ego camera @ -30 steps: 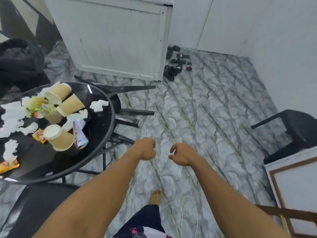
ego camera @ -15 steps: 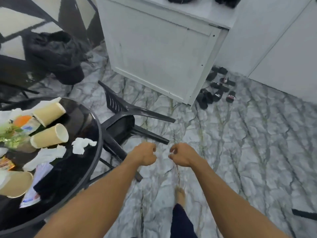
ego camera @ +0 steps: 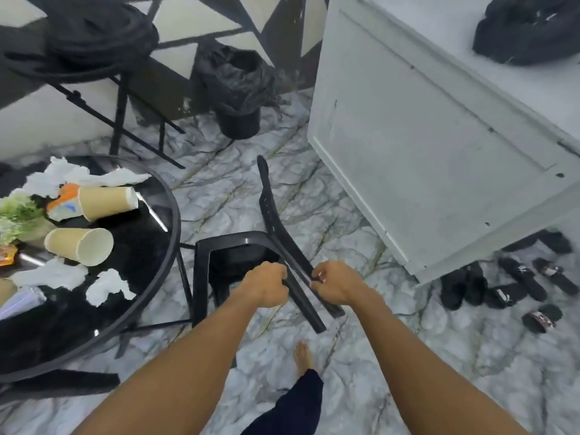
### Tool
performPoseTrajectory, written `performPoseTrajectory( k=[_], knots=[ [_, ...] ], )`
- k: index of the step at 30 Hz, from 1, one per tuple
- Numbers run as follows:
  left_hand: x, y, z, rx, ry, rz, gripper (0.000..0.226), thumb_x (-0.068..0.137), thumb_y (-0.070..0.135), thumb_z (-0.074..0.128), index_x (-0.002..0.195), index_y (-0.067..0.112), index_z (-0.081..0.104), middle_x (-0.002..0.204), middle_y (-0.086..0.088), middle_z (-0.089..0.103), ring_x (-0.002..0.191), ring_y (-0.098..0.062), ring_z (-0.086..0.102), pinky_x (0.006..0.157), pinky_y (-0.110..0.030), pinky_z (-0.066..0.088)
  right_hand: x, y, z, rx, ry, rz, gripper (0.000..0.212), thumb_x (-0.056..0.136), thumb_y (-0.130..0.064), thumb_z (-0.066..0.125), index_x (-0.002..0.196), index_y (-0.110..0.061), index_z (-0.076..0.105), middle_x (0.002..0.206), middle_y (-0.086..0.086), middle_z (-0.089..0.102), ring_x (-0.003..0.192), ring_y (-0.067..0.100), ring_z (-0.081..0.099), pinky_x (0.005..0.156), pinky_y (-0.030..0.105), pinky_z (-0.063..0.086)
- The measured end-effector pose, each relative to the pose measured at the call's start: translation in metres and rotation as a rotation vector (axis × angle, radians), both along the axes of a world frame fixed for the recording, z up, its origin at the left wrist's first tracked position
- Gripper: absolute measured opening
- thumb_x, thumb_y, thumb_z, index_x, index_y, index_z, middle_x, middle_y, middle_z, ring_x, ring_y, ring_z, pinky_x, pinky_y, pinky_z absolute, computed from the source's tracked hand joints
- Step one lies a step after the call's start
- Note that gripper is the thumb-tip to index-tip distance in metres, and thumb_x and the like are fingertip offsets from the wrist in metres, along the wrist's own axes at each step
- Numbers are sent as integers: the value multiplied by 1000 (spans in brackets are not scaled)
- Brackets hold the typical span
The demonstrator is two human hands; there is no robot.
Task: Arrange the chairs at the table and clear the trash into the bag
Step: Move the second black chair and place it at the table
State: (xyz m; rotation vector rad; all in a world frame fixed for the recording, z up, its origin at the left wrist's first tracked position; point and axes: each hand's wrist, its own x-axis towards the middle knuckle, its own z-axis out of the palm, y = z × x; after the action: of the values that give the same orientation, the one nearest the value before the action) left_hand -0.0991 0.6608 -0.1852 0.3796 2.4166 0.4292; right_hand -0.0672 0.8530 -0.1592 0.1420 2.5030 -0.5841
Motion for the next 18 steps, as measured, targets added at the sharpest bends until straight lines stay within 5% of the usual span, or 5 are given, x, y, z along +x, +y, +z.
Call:
performPoseTrajectory(
  k=[8, 12, 18],
  knots=[
    [-94, 69, -20, 27, -9, 234, 2, 83, 23, 58, 84, 22, 56, 94, -1, 65, 85, -26, 61, 71, -37, 52, -135, 67, -34, -32, -47, 182, 39, 92, -37, 62, 126, -17, 65, 129, 8, 65, 117, 27, 61, 95, 34, 50],
    [-135, 86, -23, 47, -26, 386, 20, 86, 29, 60, 105, 21, 62, 108, 0, 65, 91, -23, 59, 72, -34, 45, -203, 80, -45, -28, -73, 304, 42, 91, -39, 63, 128, -18, 63, 130, 8, 63, 119, 26, 59, 99, 37, 49],
    [-205, 109, -48, 62, -91, 616, 21, 84, 26, 59, 104, 21, 61, 113, -5, 66, 93, -27, 61, 72, -33, 47, -313, 92, -76, 17, -131, 532, 41, 92, -36, 61, 129, -19, 62, 129, 9, 64, 117, 27, 60, 97, 37, 51]
  ],
)
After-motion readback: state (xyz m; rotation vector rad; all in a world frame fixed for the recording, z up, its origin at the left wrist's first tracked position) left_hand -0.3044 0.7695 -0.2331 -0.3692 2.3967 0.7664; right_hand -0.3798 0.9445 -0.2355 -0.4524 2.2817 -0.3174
